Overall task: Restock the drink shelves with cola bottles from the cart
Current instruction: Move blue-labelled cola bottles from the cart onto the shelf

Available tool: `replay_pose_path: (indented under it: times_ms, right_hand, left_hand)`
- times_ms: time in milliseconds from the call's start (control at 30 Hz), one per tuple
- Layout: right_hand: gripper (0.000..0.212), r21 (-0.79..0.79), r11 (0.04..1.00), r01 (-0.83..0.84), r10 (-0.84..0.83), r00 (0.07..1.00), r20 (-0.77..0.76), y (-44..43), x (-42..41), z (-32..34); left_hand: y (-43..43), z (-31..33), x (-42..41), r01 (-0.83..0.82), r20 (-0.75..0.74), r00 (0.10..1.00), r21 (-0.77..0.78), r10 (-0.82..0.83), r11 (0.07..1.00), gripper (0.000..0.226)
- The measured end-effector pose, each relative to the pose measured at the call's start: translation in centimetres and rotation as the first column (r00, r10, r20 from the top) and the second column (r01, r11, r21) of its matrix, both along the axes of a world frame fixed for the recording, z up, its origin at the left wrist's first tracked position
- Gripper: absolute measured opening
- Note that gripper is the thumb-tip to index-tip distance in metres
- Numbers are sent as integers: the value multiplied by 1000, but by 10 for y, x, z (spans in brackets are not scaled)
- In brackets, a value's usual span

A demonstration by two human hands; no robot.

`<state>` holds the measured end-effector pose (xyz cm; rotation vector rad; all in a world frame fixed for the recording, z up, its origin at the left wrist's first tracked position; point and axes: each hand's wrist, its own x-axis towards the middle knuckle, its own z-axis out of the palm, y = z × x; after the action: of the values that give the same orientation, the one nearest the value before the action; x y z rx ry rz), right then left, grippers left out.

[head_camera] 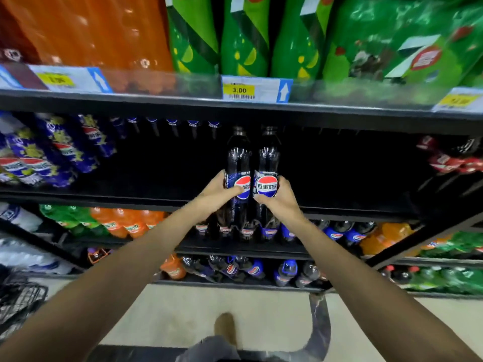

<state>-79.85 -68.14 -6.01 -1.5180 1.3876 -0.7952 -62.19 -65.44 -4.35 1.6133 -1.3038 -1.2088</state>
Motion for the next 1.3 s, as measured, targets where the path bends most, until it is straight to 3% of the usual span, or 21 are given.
replay_pose_path:
  times_ms: [333, 600, 867, 1067, 1300]
  right_hand:
    - [58, -135, 983, 123, -115, 991, 68, -50, 22, -7]
    - [65, -264, 955, 139, -115, 988, 104, -48, 28, -16]
    - [66, -247, 963, 106, -74, 988, 136, -43, 26, -20]
    - [69, -252, 961, 112, -81, 988, 130, -45, 29, -21]
    - [72, -201, 979, 47, -38, 998, 53, -45, 26, -29]
  left_hand:
    - [-58, -5, 26, 69, 82, 995, -85, -62, 994, 52]
    - [-61, -11, 35, 179, 122, 979, -126, -163, 976, 74]
    - [-64, -13, 48, 180, 141, 977, -137, -161, 974, 67]
    - [-65, -15, 50, 169, 43, 986, -162, -164, 972, 53]
    - [-54, -32, 36, 70, -6, 997, -127, -72, 989, 82]
